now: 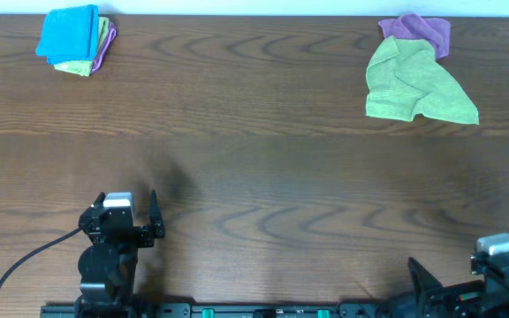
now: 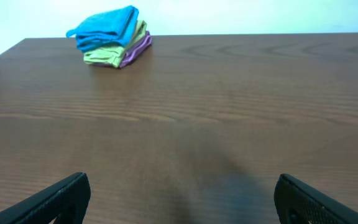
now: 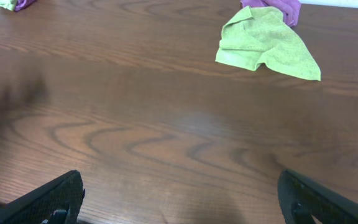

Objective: Fold the cloth

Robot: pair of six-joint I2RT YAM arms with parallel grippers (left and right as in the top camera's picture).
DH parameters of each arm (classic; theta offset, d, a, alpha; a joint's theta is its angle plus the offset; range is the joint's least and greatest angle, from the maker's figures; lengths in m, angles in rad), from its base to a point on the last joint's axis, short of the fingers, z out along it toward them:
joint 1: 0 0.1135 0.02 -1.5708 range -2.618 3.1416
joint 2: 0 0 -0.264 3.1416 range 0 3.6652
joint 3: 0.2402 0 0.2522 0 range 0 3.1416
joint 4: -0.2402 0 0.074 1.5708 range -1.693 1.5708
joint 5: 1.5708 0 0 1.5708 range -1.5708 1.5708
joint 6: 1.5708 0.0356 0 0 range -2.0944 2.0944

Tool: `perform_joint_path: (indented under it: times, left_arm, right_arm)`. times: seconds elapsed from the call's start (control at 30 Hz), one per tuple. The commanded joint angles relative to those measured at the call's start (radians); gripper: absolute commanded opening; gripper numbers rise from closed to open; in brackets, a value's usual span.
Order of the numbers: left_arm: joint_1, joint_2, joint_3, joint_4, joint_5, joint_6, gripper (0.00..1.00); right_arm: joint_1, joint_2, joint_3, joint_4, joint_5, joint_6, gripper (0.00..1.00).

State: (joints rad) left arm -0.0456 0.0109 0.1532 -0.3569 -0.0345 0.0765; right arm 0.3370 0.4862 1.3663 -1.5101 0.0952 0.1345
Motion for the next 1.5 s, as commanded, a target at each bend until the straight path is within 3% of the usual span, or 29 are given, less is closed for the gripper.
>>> perform_joint_path:
  times: [0.0,1.17,1.23,1.33,1.47]
  left_arm:
    - [0.006,-0.008,-0.024,0.019,-0.017,0.005,0.95]
    - [0.006,-0.007,-0.054,0.029,0.001,-0.005,0.95]
    - [0.006,-0.007,-0.054,0.029,0.001,-0.005,0.95]
    - [0.006,-0.007,-0.054,0.029,0.002,-0.005,0.95]
    - [0.006,-0.007,-0.054,0.029,0.001,-0.005,0.95]
  right_arm:
    - [0.006,0.001,0.000,-0.001,0.010,0.018,0.99]
    - [0.006,0.001,0.000,-0.001,0.010,0.018,0.99]
    - [0.006,0.001,0.000,0.001,0.063,-0.033,0.99]
    - [0.000,0.000,-0.013,0.038,0.136,-0.045,0.99]
    - [-0.114,-0.012,-0.096,0.187,0.130,-0.137,0.99]
